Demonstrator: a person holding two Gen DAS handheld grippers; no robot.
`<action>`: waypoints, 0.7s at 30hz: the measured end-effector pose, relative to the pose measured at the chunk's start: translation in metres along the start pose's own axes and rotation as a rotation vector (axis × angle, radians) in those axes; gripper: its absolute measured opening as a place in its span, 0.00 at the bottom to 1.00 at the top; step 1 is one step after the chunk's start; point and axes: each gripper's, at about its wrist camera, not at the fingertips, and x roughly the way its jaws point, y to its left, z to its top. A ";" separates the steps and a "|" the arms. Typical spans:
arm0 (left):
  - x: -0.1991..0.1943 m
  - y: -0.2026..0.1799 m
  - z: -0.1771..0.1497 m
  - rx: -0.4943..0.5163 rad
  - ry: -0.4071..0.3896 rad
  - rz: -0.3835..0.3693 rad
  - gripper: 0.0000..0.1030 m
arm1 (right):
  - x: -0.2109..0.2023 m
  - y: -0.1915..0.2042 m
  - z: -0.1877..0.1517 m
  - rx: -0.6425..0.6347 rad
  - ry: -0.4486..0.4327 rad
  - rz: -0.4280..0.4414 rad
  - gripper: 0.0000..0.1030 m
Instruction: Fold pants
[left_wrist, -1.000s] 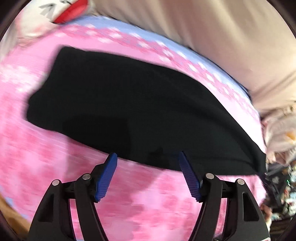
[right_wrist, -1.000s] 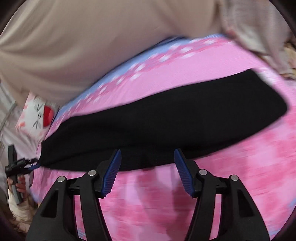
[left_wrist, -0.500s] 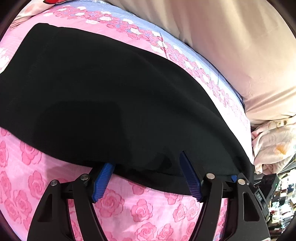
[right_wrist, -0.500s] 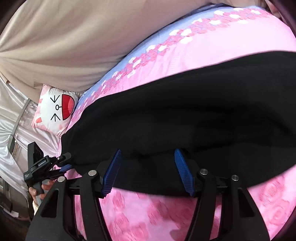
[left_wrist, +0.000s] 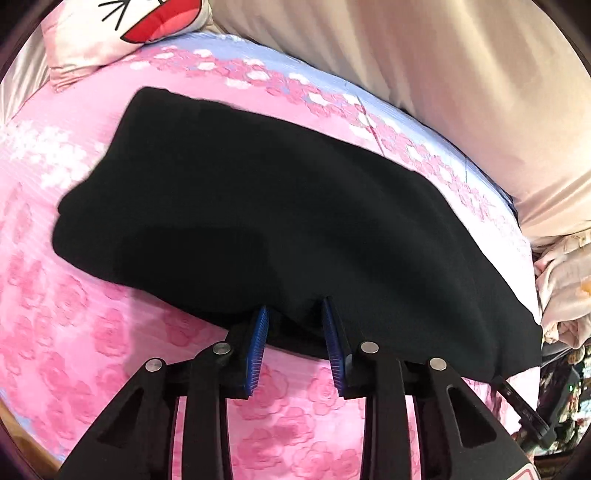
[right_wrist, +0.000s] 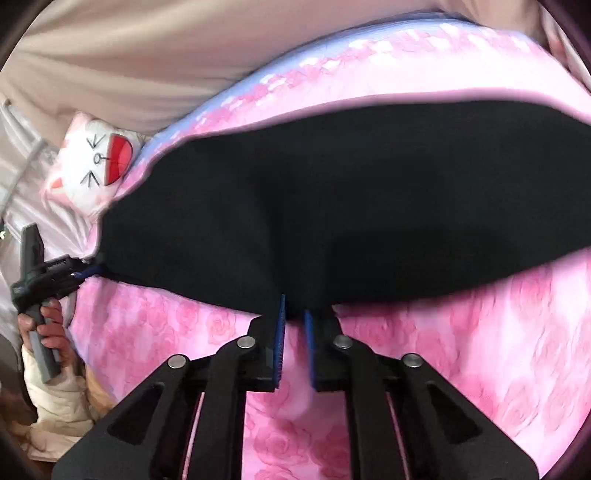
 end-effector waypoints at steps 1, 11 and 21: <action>-0.005 0.006 0.002 -0.015 -0.008 0.016 0.27 | -0.006 0.009 0.000 -0.044 -0.018 -0.032 0.12; -0.030 0.052 0.017 -0.048 -0.130 0.352 0.43 | 0.046 0.165 0.011 -0.566 -0.033 0.018 0.29; -0.066 0.115 0.007 -0.164 -0.164 0.402 0.43 | 0.145 0.299 0.000 -0.880 0.056 0.143 0.52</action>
